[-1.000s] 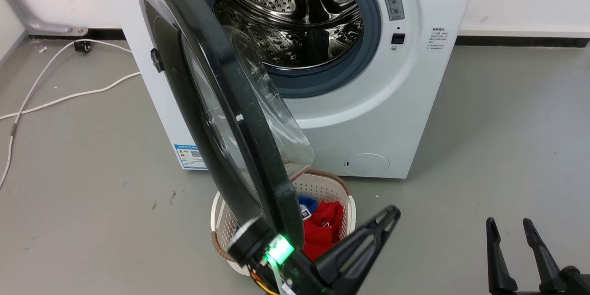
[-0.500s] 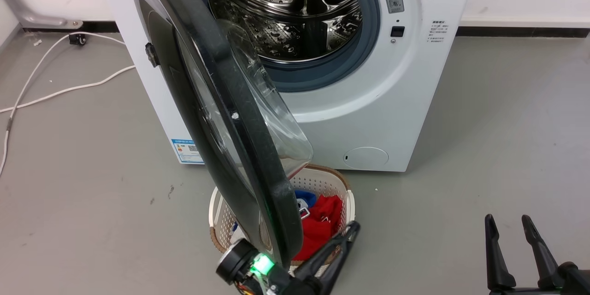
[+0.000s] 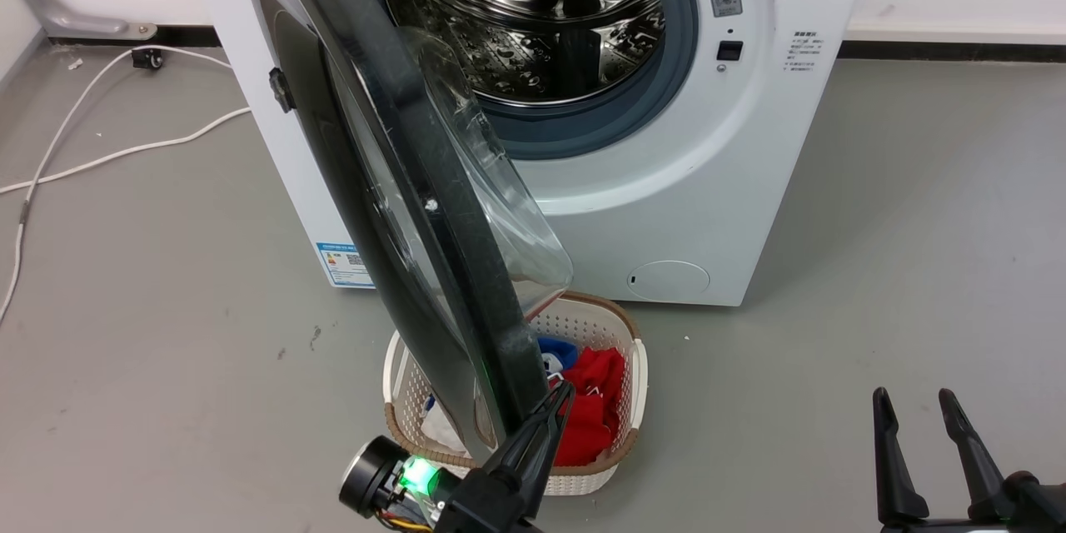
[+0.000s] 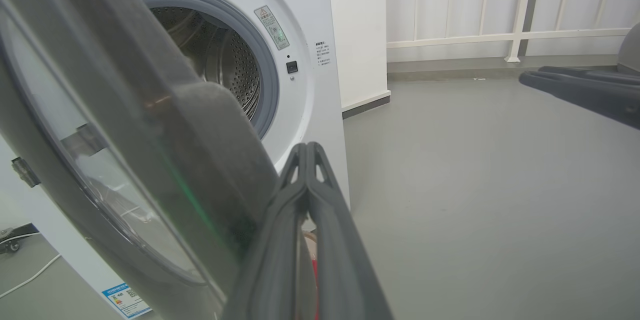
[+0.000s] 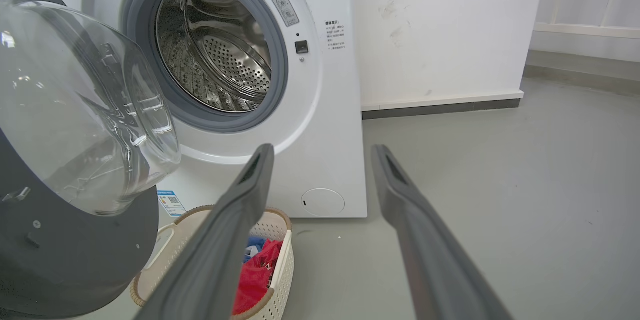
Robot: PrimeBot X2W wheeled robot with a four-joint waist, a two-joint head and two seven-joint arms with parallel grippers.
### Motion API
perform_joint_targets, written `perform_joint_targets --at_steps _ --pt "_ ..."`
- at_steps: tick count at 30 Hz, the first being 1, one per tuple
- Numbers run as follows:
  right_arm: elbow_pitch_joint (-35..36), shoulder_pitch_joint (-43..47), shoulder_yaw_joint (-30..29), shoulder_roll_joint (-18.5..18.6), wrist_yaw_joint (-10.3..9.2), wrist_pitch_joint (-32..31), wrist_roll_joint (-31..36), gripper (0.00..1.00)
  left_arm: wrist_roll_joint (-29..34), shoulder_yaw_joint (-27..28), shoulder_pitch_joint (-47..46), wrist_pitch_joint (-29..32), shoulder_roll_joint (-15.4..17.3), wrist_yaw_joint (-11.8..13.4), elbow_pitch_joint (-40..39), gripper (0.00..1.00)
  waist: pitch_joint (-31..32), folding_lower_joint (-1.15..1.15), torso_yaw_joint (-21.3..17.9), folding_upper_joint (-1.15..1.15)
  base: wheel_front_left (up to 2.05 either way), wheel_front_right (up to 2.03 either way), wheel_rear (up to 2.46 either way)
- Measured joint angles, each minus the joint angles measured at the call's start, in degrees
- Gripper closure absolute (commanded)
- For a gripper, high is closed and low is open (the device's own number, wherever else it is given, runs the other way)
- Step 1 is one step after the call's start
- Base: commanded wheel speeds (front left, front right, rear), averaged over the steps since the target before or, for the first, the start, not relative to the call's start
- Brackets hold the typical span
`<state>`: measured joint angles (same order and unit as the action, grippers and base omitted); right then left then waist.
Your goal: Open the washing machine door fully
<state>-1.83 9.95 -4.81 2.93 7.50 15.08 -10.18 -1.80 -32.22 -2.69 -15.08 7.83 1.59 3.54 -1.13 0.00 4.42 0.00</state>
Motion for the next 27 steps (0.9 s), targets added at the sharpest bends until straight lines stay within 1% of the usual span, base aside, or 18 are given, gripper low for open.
perform_joint_targets --at_steps 8,9,18,23,27 --pt "-0.27 0.11 -0.05 0.00 0.00 0.00 -0.20 0.00 -0.57 2.05 2.44 -0.21 0.21 1.49 -1.02 1.00 0.30 0.00 1.13 0.00 0.00 0.00 0.00" --pt "-0.33 0.13 -0.21 0.00 0.00 0.00 -0.23 0.00 -0.94 3.12 3.95 -0.23 0.24 2.33 -1.78 1.00 0.36 0.00 1.63 0.00 0.00 0.00 0.00" --pt "-0.52 0.43 -0.44 -0.01 0.00 0.00 -0.36 0.00 -1.38 7.47 7.95 -0.24 1.46 5.03 -4.41 1.00 0.47 0.00 3.38 0.00 0.00 0.00 0.00" --pt "-0.57 0.69 -0.54 -0.01 -0.01 0.00 -0.38 0.00 -2.00 11.79 9.83 -0.15 2.99 7.10 -4.93 1.00 0.44 0.00 4.57 0.00 0.00 0.00 0.00" --pt "-0.62 1.02 -0.82 -0.01 -0.01 0.00 -0.38 0.00 -2.11 14.06 10.90 -0.15 3.49 7.80 -5.95 1.00 0.34 0.00 5.81 0.00 0.00 0.00 0.00"
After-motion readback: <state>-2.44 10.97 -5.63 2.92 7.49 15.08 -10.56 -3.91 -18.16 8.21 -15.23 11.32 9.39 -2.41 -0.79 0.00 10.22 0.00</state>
